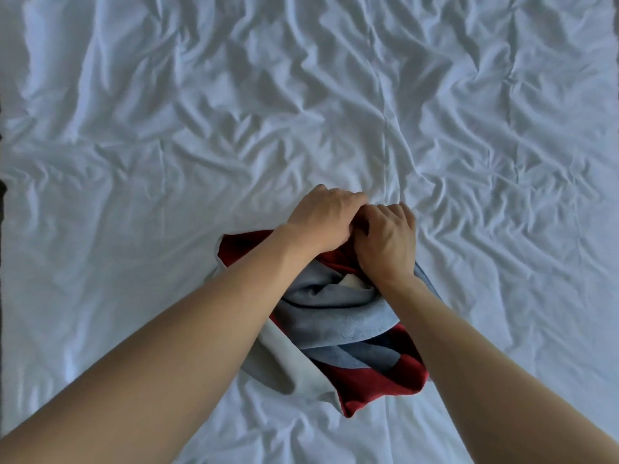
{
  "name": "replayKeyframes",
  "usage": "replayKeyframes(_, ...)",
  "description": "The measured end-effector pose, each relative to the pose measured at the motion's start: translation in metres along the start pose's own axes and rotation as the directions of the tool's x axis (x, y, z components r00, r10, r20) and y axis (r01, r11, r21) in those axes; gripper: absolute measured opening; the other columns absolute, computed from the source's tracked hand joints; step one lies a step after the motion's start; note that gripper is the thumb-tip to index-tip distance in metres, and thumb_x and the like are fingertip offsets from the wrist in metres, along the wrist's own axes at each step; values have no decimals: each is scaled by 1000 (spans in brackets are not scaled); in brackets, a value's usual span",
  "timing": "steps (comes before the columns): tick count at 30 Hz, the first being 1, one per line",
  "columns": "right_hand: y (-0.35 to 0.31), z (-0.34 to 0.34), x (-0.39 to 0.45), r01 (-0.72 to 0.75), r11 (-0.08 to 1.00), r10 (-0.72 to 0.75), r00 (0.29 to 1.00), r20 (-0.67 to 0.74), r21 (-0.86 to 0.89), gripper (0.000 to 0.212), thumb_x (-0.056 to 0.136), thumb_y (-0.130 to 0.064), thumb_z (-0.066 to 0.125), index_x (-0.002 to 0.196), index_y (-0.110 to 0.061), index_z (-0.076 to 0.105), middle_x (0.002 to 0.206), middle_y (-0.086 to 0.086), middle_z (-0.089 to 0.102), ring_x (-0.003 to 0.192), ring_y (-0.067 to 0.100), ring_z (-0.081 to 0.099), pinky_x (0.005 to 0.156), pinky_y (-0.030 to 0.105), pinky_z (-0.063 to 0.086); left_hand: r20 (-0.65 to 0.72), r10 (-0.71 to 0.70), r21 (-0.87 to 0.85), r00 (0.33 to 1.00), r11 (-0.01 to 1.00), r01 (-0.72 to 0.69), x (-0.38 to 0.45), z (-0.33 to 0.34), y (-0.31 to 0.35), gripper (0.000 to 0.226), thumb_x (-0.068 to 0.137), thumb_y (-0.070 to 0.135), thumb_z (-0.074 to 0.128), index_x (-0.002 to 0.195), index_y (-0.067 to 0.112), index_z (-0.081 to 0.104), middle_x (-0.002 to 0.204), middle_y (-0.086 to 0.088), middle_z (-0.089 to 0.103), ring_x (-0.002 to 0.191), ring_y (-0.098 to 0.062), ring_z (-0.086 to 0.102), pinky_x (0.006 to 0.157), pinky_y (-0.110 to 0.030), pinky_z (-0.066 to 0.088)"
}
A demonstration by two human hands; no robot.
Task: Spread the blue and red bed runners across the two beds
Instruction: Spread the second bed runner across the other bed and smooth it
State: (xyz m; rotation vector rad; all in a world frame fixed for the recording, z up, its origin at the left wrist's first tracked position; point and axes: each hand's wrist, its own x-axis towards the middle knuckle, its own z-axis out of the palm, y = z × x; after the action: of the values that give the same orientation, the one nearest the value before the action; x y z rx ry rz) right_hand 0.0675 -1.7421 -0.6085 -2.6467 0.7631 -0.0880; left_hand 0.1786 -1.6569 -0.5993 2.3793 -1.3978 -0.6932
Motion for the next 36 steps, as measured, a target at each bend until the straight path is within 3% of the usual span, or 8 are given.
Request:
replayKeyframes(3, 16, -5, -11, -15, 999, 17, 999, 40, -44, 6, 84, -17, 65, 83, -13, 68, 71, 0, 64, 81, 26, 56, 101, 43, 40, -34, -46, -8, 998, 999, 45, 2, 1, 6, 13, 92, 14, 52, 101, 19, 61, 90, 1, 68, 81, -24, 63, 76, -29, 37)
replayKeyframes(7, 52, -18, -37, -204, 974, 215, 970, 115, -96, 9, 84, -21, 62, 89, -16, 68, 84, 2, 68, 90, 27, 60, 99, 38, 37, -31, -116, 73, 993, 990, 118, 6, -3, 4, 13, 86, 9, 54, 86, 21, 56, 81, 3, 64, 74, -21, 58, 68, -29, 31)
replayKeyframes(13, 92, -26, -76, -442, 897, 439, 891, 118, -4, 10, 84, -23, 63, 87, -14, 60, 83, 3, 66, 76, 29, 62, 68, 34, 42, 224, 173, 196, 959, 956, -218, 31, 33, 67, 35, 85, 15, 59, 119, 24, 57, 116, 4, 58, 106, -20, 53, 95, -34, 37)
replayKeyframes(17, 110, -27, -95, -541, 840, 535, 838, 108, 35, 9, 87, -25, 58, 92, -17, 61, 89, 0, 66, 80, 25, 61, 63, 35, 45, 329, 221, 338, 918, 880, -333, 40, 70, 117, 16, 91, 18, 56, 106, 20, 61, 104, 1, 63, 96, -20, 58, 82, -32, 36)
replayKeyframes(20, 116, -32, -101, -543, 840, 539, 836, 102, 11, 7, 86, -15, 54, 88, -15, 61, 87, 3, 65, 79, 28, 61, 60, 35, 44, 300, 174, 398, 938, 871, -288, 44, 72, 121, 13, 94, 15, 53, 101, 20, 62, 99, -1, 66, 86, -21, 62, 69, -32, 34)
replayKeyframes(24, 99, -43, -67, -429, 903, 427, 898, 102, -7, 11, 87, -15, 54, 92, -12, 63, 90, 5, 66, 79, 33, 60, 66, 43, 49, 184, 66, 342, 981, 931, -127, 46, 34, 86, 12, 87, 10, 54, 90, 20, 58, 95, -4, 64, 84, -29, 63, 63, -33, 36)
replayKeyframes(28, 38, -40, -9, -198, 980, 197, 976, 91, -5, 13, 90, -12, 51, 90, -12, 64, 85, 3, 65, 70, 29, 60, 59, 38, 45, 36, -137, 261, 990, 958, 123, 16, -23, 24, 17, 83, 4, 52, 72, 17, 46, 75, -4, 56, 65, -28, 50, 56, -33, 34)
replayKeyframes(36, -137, -13, 48, 297, 955, -293, 945, 143, -3, 24, 87, -2, 50, 99, -13, 67, 90, 5, 67, 81, 29, 59, 72, 34, 36, -209, -538, 49, 817, 828, 558, -132, -107, -111, 12, 81, 6, 53, 73, 15, 52, 70, -3, 53, 65, -30, 51, 54, -32, 32)
